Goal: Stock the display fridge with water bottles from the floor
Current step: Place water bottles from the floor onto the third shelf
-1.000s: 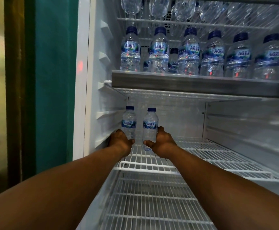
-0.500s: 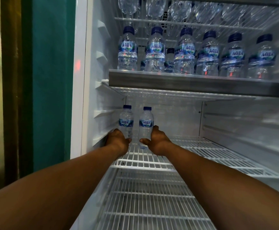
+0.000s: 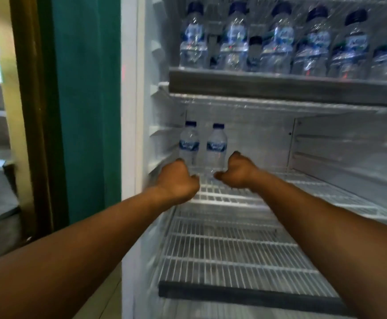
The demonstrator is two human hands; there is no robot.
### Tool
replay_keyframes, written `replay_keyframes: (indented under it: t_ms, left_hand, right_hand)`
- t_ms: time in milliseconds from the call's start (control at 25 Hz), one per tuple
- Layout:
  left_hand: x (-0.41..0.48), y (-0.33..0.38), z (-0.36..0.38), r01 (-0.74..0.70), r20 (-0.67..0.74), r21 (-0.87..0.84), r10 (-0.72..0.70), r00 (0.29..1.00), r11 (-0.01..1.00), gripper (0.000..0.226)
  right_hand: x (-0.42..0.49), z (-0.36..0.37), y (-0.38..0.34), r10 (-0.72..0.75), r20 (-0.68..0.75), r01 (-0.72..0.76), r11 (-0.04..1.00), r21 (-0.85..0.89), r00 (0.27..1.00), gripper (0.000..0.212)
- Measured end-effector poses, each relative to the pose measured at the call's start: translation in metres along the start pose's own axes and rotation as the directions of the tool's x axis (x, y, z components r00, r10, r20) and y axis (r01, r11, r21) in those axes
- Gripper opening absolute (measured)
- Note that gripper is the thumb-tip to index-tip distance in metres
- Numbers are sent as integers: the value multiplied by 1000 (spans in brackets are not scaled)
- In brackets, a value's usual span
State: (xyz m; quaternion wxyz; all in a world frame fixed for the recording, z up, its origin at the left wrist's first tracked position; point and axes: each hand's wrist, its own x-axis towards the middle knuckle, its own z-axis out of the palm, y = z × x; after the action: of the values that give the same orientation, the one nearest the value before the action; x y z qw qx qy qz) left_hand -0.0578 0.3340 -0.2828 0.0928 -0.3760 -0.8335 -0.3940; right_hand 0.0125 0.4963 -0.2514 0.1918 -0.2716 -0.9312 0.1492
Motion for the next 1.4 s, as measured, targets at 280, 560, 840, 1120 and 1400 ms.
replay_keyframes:
  t_ms: [280, 560, 840, 1120, 1400]
  left_hand:
    - [-133, -85, -50, -475, -59, 180, 491, 869, 862, 34]
    - [-249, -251, -42, -27, 32, 257, 20, 999, 966, 29]
    - [-379, -343, 23, 250, 580, 555, -585, 567, 793, 41]
    - [-456, -349, 87, 181, 675, 596, -610, 415, 783, 40]
    - [-485, -355, 123, 187, 588, 663, -658, 470, 725, 59]
  right_hand:
    - [-130, 43, -49, -475, -367, 427, 880, -208, 800, 22]
    - [-217, 219, -120, -572, 58, 556, 812, 175, 818, 10]
    - [-315, 426, -78, -165, 877, 350, 937, -3, 451, 28]
    - [-418, 477, -39, -391, 845, 712, 702, 17, 365, 66]
    - [-444, 496, -41, -406, 775, 764, 628, -150, 485, 32]
